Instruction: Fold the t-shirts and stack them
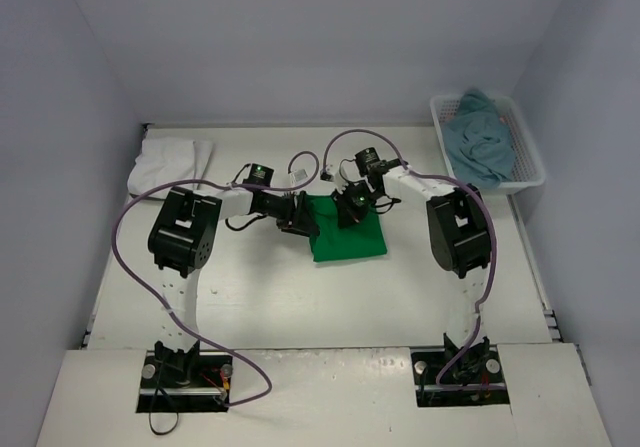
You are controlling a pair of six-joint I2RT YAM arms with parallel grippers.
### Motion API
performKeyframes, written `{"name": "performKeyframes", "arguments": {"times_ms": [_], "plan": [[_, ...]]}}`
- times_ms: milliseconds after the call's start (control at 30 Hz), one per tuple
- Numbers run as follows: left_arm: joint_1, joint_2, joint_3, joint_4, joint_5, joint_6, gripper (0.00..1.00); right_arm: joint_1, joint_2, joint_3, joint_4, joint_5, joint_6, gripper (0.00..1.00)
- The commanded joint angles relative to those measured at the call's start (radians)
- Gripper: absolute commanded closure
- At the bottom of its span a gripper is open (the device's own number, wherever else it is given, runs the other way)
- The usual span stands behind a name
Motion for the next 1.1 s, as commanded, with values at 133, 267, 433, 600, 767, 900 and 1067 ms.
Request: {"name": "performKeyframes", "arguments": {"times_ms": [133, 267, 433, 600, 767, 900, 1067], "plan": [[-0.006, -0.02, -0.046, 0.018, -0.029, 0.015, 0.48, 0.031, 0.017, -0.003, -0.007, 0.005, -0.021, 1.0], [0.013, -0.03, -0.065, 0.025, -0.022, 0.016, 0.48, 0.032, 0.02, -0.006, -0.007, 0.005, -0.021, 1.0], [0.073, -0.052, -0.104, 0.046, -0.011, 0.003, 0.48, 0.032, 0.014, -0.012, -0.007, 0.01, -0.027, 1.0], [0.184, -0.066, -0.187, 0.173, -0.005, -0.095, 0.48, 0.04, 0.006, -0.015, -0.009, 0.008, -0.027, 1.0], [0.197, -0.054, -0.215, 0.258, -0.003, -0.215, 0.4, 0.046, 0.003, -0.009, -0.011, 0.013, -0.024, 1.0], [0.163, -0.034, -0.201, 0.268, -0.021, -0.255, 0.36, 0.054, -0.006, -0.009, -0.009, 0.016, -0.019, 1.0], [0.119, -0.035, -0.2, 0.288, -0.089, -0.319, 0.3, 0.057, 0.002, -0.006, -0.009, 0.017, -0.011, 1.0]]}}
